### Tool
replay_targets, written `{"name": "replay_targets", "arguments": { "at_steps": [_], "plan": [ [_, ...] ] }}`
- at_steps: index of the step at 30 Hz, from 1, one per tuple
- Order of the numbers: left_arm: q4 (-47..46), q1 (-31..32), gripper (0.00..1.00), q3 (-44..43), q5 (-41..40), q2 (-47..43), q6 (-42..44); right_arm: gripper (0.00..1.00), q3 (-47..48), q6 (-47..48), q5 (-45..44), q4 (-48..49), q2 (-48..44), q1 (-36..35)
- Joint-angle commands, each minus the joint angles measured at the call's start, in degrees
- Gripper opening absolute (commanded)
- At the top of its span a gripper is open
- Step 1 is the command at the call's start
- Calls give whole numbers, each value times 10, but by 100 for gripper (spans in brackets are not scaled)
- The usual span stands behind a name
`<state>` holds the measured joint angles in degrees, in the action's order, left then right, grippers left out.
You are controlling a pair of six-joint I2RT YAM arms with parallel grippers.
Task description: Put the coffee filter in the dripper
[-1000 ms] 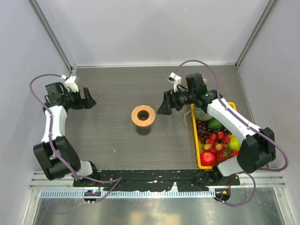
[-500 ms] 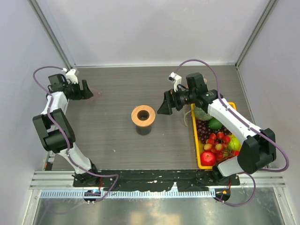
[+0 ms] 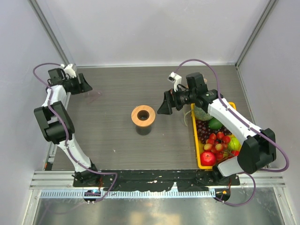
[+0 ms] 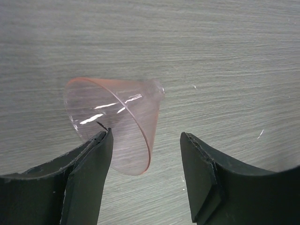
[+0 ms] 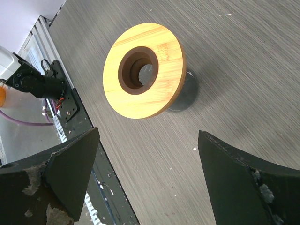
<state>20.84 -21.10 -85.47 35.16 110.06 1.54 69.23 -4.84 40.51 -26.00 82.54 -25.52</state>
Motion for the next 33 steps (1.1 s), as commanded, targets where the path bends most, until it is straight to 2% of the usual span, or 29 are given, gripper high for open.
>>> {"name": "replay_targets", "arguments": {
  "at_steps": [1, 7, 9, 11, 13, 16, 24, 29, 33],
  "plan": [
    [12, 4, 65, -19, 19, 12, -45, 93, 24, 5, 0, 2, -4, 2],
    [-5, 16, 40, 4, 13, 4, -51, 93, 23, 5, -1, 2, -5, 3],
    [7, 19, 29, -7, -5, 9, -51, 92, 23, 4, -2, 2, -6, 4],
    [33, 19, 9, -24, -11, 16, -43, 92, 23, 4, -5, 2, -9, 5],
    [59, 24, 0, -37, -11, 13, -24, 92, 22, 4, -6, 2, -13, 6],
    [95, 34, 0, -41, -18, -30, 33, 93, 19, 6, -8, 2, -28, 7],
    [155, 62, 0, 20, -9, -199, 132, 92, -23, 46, -49, -10, -84, 8],
    [174, 77, 0, 88, 26, -318, 135, 88, -66, 76, -36, -24, -99, 2],
    [177, 95, 0, 128, 37, -403, 122, 80, -84, 84, -52, -22, -83, -45]
  ]
}}
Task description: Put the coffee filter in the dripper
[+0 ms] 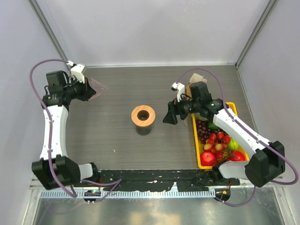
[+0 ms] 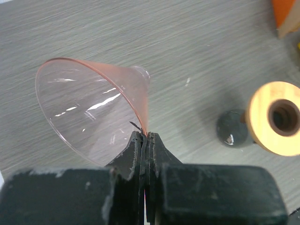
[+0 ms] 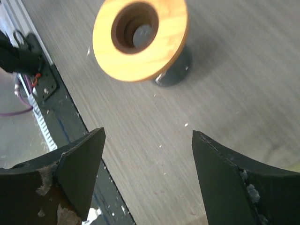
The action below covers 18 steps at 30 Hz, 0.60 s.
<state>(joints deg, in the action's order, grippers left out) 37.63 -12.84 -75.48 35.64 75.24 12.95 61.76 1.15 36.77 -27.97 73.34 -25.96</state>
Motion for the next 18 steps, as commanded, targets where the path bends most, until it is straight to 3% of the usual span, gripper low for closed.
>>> {"name": "replay_targets", "arguments": {
  "at_steps": [1, 18],
  "plan": [
    [10, 15, 0, 32, 35, -70, 3, 77, -8, 26, -18, -2, 14, -47],
    [64, 50, 0, 43, 65, -174, -13, 56, 91, 45, -50, -18, 154, -124]
  ]
}}
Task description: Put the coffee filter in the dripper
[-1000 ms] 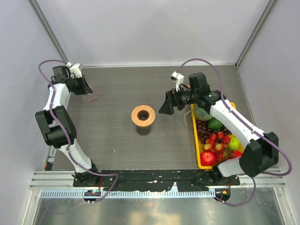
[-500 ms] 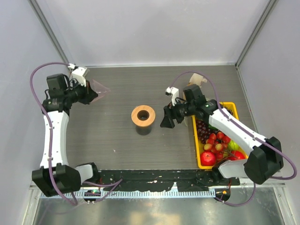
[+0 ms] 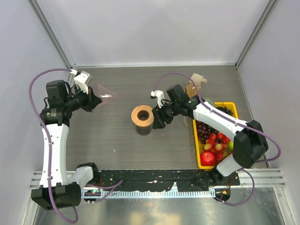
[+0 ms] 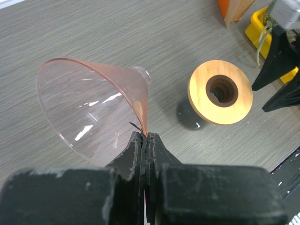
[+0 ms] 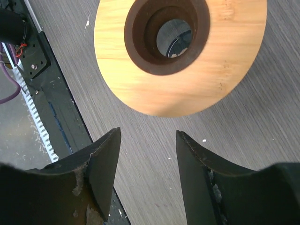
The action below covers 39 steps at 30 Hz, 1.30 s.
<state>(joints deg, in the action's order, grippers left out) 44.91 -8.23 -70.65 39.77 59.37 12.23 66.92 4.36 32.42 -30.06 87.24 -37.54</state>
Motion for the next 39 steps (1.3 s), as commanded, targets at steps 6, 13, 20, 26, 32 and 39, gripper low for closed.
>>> {"name": "replay_targets", "arguments": {
  "at_steps": [6, 13, 20, 26, 32, 39],
  "plan": [
    [6, 8, 0, -4, 26, -27, 8, 54, 67, 11, -4, 5, 38, -16],
    [15, 15, 0, -1, 26, -33, 18, 54, 74, 12, -2, 4, 45, -19],
    [29, 36, 0, -5, 34, -37, 37, 58, 78, 18, -3, -15, 45, -21],
    [108, 180, 0, -65, -38, -33, 168, 80, 81, 39, 32, -69, -26, 22],
    [197, 308, 0, -137, -102, 20, 289, 86, 74, 32, 53, -83, -114, 116],
    [203, 458, 0, -165, -300, 80, 387, 87, 52, 18, 29, -82, -166, 167]
  ]
}}
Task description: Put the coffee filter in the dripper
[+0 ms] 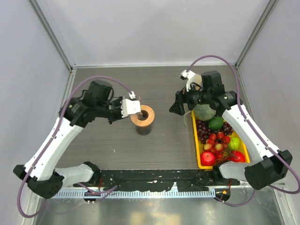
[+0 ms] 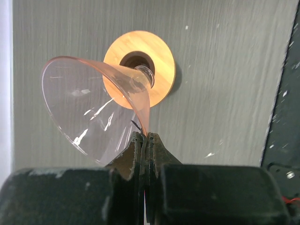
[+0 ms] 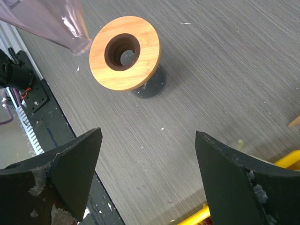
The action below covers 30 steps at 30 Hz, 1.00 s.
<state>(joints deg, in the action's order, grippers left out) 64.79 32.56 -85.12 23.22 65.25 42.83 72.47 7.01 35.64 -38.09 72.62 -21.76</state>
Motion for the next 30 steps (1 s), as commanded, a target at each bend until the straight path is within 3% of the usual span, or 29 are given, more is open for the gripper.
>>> {"name": "replay_targets", "arguments": {
  "at_steps": [1, 13, 30],
  "plan": [
    [2, 63, 0, -22, -150, 29, 89, 87, -3, -11, -2, -1, -24, 13],
    [-19, 137, 0, -39, -245, 95, 104, 89, -18, -49, 32, 25, -45, 42],
    [-18, 173, 0, -52, -247, 148, 85, 89, -28, -51, 46, 26, -57, 51]
  ]
}}
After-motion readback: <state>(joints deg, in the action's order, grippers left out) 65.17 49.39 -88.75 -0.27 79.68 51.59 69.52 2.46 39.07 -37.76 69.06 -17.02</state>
